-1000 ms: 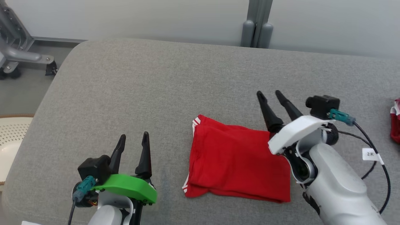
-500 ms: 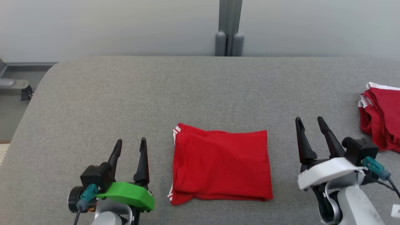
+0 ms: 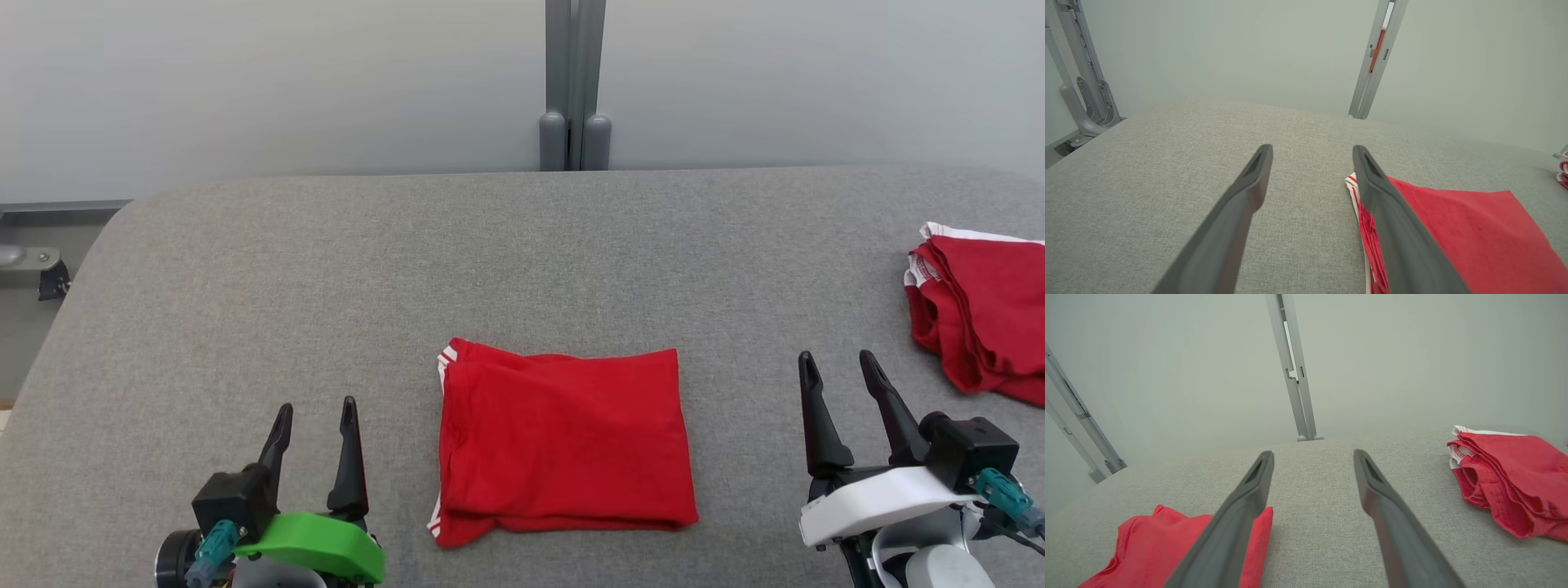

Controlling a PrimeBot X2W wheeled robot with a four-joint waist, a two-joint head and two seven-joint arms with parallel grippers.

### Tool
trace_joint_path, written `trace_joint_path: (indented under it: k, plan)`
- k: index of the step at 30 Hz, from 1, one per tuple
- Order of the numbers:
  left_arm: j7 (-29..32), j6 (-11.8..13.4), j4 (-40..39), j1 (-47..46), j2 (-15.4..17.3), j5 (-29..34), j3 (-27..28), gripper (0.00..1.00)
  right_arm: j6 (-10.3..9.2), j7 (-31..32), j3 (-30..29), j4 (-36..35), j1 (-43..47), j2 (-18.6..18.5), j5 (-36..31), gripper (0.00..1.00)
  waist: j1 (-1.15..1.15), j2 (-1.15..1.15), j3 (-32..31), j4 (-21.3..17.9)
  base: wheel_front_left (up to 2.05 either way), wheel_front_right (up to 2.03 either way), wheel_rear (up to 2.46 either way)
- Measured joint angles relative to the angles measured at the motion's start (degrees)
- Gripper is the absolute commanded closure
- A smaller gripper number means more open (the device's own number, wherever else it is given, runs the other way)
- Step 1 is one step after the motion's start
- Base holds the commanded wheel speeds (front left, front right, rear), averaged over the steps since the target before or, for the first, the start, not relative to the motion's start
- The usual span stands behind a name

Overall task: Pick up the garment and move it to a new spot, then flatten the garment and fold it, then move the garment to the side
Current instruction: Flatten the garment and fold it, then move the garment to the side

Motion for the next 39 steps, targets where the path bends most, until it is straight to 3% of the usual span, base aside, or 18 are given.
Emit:
trace_joint_path:
  k: [21, 27, 35, 39]
  plan:
    - [-0.07, -0.56, 1.36, 0.07, -0.7, 1.69, 1.0, 0.0, 0.0, 1.31, -0.37, 1.83, 0.07, 0.04, 0.22, 0.0, 0.0, 0.0, 0.3, 0.81, 0.0, 0.0, 0.0]
    - [-0.07, -0.53, 1.38, -0.04, -0.77, 2.09, 0.93, 0.0, 0.0, 7.68, -1.04, 2.7, -1.94, 0.08, 1.04, 0.0, 0.0, 0.0, 0.89, 1.49, 0.0, 0.0, 0.0]
    - [-0.07, -0.54, 1.3, -1.3, -1.57, 2.33, 0.56, 0.0, 0.0, 22.12, 1.85, 6.46, -6.04, 0.09, 3.22, 0.0, 0.0, 0.0, 3.58, 3.48, 0.0, 0.0, 0.0]
    - [-0.08, -0.6, 1.35, -2.35, -1.97, 2.45, 0.64, 0.0, 0.0, 24.97, 2.85, 8.76, -8.21, -0.45, 3.88, 0.0, 0.0, 0.0, 5.53, 4.99, 0.0, 0.0, 0.0]
